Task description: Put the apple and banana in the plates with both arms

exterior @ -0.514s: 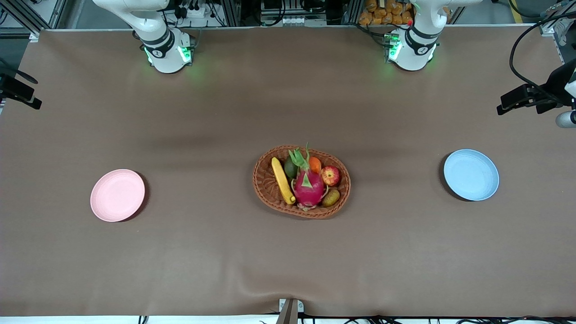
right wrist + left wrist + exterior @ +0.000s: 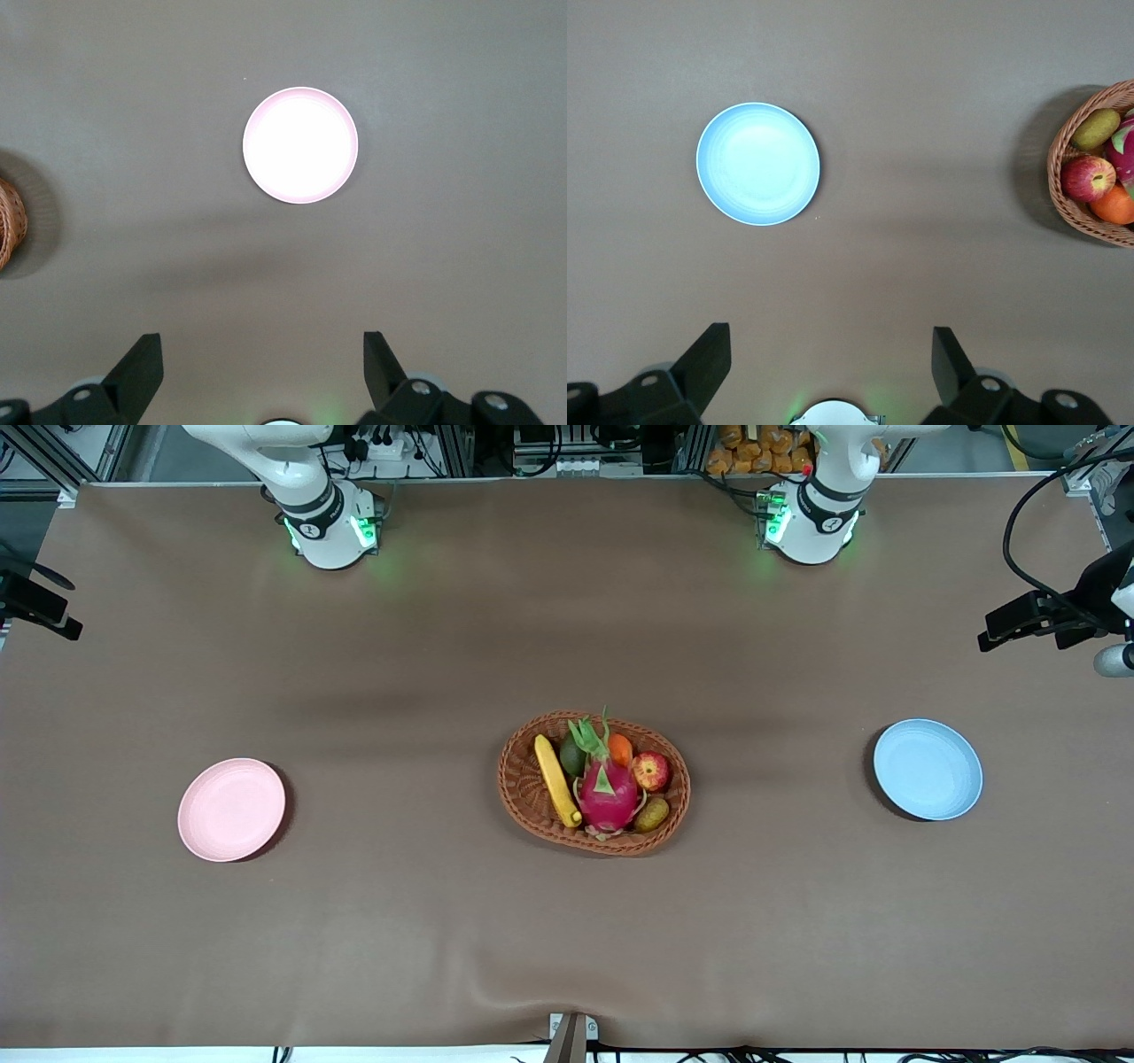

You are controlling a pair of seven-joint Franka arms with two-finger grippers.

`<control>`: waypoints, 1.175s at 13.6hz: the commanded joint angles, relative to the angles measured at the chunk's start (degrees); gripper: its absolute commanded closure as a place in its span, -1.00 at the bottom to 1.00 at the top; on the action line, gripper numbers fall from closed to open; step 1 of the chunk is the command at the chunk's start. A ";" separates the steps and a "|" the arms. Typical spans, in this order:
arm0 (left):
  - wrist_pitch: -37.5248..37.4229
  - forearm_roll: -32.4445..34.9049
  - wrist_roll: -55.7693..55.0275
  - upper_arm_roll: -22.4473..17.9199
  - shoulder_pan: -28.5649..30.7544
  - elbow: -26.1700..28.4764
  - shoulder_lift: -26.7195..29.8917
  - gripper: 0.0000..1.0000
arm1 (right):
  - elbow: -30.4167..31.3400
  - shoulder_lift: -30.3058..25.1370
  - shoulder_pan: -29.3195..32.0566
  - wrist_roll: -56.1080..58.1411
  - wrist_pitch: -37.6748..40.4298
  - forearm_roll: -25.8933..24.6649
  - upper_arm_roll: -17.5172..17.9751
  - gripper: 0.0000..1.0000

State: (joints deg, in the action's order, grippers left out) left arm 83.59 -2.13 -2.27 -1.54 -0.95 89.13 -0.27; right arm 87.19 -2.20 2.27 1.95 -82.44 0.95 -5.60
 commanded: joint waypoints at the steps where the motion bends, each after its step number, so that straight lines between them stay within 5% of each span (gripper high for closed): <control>1: -0.09 -1.30 1.03 -0.30 0.34 -0.63 -0.88 -1.00 | -1.41 0.62 0.99 0.59 0.87 -0.86 0.85 -1.00; 4: -0.36 -1.04 -0.72 0.39 -0.28 0.07 -1.40 -1.00 | -1.41 0.62 1.07 0.60 0.87 -0.86 0.85 -1.00; 8: -0.45 7.74 -0.63 4.17 -1.68 0.34 -5.08 -1.00 | -1.41 0.62 1.07 0.60 0.87 -0.86 0.85 -1.00; 16: 7.62 -0.50 1.83 7.77 -1.77 0.43 -16.68 -1.00 | -1.41 0.62 1.07 0.68 0.61 -0.95 0.85 -1.00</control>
State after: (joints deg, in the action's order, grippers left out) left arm 88.88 -1.29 -1.38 4.53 -2.94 90.12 -14.93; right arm 87.12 -2.17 2.27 1.95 -82.43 0.94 -5.62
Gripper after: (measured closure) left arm 0.000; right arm 0.000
